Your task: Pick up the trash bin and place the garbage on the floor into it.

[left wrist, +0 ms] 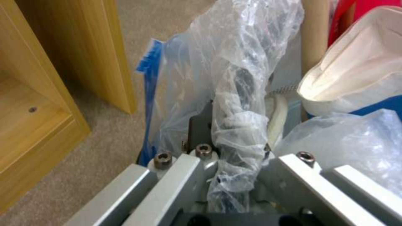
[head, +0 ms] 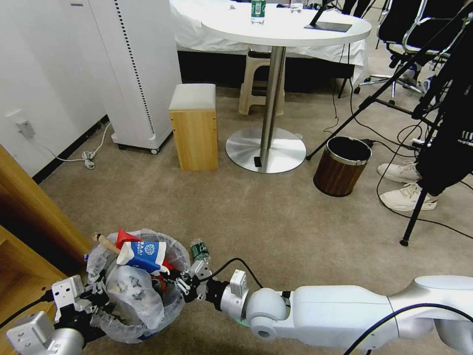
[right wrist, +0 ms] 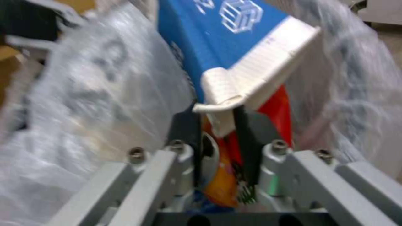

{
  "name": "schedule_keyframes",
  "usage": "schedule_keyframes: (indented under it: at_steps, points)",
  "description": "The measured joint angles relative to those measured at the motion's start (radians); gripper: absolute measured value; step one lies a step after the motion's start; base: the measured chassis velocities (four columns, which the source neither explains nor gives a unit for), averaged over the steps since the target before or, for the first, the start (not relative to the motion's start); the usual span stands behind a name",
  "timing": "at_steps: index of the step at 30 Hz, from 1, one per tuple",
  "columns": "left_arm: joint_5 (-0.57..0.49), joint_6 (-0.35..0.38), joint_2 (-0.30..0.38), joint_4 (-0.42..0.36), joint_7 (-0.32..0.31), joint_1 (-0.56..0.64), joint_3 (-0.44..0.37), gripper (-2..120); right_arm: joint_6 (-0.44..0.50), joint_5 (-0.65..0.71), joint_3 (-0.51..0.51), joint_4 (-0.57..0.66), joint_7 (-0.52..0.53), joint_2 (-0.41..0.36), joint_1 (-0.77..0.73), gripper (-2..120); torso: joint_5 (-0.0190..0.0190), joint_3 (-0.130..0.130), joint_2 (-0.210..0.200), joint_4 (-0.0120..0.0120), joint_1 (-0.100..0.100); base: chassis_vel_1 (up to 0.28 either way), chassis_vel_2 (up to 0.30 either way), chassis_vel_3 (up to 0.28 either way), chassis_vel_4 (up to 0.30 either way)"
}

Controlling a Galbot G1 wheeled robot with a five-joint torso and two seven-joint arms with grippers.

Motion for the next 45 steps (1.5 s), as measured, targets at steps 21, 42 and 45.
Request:
schedule_keyframes:
  at_steps: [21, 42, 45]
  points:
    - [-0.034, 0.032, 0.036, 0.019, -0.01, 0.008, -0.006, 0, 0.008, -0.007, -0.002, 0.084, 0.007, -0.054, 0.026, 99, -0.0001, 0.0, 0.0, 0.0, 0.0, 0.0, 0.0, 0.0, 0.0]
    - [-0.044, 0.05, 0.044, 0.029, -0.017, 0.016, -0.008, 0, -0.011, 0.003, 0.209, 0.095, 0.086, -0.058, -0.082, 100, 0.0, 0.0, 0.0, 0.0001, 0.0, 0.0, 0.0, 0.0, 0.0]
    - [-0.044, 0.049, 0.044, 0.032, -0.016, 0.016, -0.008, 0, -0.023, 0.025, 0.269, 0.086, 0.11, -0.063, -0.103, 100, 0.0, 0.0, 0.0, 0.0001, 0.0, 0.0, 0.0, 0.0, 0.0]
